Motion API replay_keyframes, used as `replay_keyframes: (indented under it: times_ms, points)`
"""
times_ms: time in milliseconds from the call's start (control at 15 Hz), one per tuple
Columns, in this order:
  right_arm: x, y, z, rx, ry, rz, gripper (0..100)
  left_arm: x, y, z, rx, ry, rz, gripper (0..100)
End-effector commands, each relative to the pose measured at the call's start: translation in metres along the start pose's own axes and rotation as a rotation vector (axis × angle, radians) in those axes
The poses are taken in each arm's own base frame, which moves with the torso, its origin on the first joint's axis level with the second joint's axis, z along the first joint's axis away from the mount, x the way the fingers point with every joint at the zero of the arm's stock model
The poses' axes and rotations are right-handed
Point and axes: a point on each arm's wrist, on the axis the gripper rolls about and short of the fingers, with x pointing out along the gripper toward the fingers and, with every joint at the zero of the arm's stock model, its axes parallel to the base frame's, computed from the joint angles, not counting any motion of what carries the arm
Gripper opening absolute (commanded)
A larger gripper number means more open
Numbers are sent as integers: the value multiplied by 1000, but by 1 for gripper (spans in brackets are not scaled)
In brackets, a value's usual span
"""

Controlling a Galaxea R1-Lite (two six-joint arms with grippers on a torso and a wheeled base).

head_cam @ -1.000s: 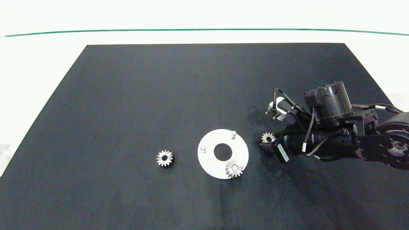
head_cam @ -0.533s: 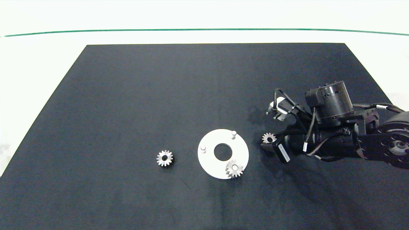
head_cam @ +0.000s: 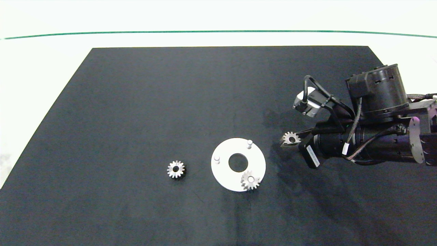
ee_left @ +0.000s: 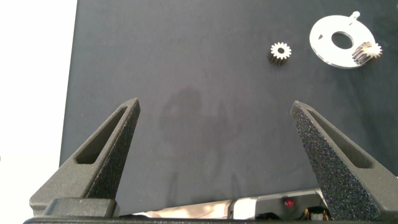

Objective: Install three planetary gears onto the carrier pins

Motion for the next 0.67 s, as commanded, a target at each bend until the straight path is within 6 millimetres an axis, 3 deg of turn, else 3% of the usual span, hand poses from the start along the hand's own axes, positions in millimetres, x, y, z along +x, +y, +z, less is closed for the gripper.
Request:
replay_keyframes:
  times_ms: [67, 667]
  points:
    - [-9, 10, 20, -31, -70, -1, 0, 0, 0, 0, 0, 5, 1, 100]
    - [35, 30, 32, -84, -23, 10, 0, -1, 0, -1, 0, 0, 1, 100]
